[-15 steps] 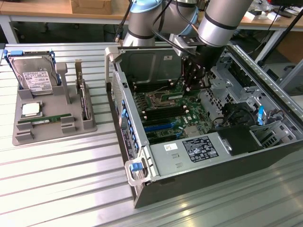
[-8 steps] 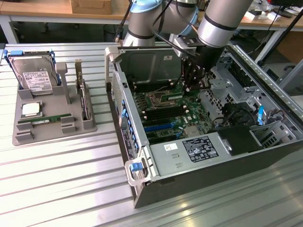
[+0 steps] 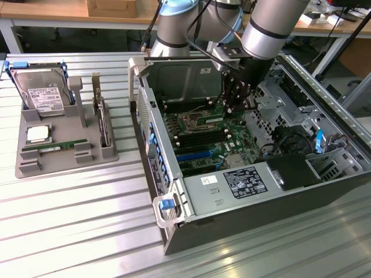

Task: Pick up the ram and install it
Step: 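Insert the ram into the slot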

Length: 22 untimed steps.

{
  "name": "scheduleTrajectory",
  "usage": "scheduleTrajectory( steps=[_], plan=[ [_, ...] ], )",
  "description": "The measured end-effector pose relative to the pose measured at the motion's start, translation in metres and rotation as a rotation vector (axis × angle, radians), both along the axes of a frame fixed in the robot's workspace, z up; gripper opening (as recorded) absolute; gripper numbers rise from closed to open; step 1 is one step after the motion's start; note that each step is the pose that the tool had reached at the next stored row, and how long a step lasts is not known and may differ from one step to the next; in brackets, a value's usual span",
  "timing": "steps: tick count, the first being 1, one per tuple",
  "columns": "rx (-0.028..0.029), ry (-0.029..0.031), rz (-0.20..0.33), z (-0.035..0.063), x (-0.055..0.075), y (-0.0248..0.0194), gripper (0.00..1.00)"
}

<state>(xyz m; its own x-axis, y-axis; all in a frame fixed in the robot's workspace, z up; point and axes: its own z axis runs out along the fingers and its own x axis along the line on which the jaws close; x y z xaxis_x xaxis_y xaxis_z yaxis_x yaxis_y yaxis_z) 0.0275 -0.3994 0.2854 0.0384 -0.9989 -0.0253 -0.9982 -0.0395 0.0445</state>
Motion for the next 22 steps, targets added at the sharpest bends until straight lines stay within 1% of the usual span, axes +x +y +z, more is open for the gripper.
scheduleTrajectory(
  steps=[22],
  plan=[
    [0.0000, 0.0000, 0.000, -0.0060, 0.0000, 0.0000, 0.12]
  ],
)
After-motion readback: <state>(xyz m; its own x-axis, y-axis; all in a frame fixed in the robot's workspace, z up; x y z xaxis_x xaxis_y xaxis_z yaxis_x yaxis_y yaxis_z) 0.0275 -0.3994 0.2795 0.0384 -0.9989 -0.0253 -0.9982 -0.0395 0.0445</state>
